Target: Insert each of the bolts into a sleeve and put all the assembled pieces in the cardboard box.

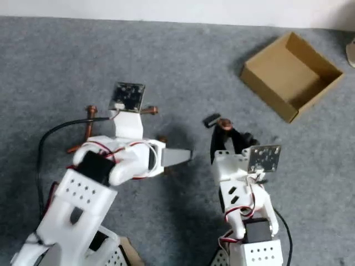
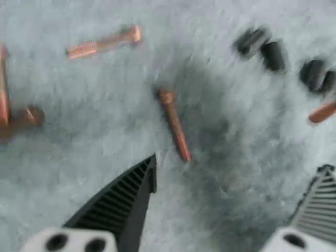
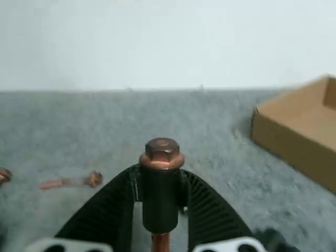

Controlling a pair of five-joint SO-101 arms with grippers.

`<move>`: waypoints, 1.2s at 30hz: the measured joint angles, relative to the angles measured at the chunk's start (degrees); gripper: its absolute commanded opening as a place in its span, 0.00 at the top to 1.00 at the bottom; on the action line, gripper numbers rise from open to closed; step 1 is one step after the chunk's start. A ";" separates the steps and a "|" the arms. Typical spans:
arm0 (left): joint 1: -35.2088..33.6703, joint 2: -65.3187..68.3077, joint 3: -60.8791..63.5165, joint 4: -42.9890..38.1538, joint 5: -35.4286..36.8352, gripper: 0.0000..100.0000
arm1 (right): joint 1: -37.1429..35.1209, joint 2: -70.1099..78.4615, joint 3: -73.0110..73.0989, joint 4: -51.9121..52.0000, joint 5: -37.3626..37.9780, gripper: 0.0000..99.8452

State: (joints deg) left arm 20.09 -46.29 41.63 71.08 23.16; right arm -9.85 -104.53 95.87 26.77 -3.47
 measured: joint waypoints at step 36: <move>-5.45 -0.09 11.96 -3.60 7.12 0.59 | 6.59 31.03 -26.64 16.18 -1.05 1.00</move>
State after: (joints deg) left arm 14.64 -46.37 53.58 67.47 30.29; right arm -3.25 -73.49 69.23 42.95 -4.53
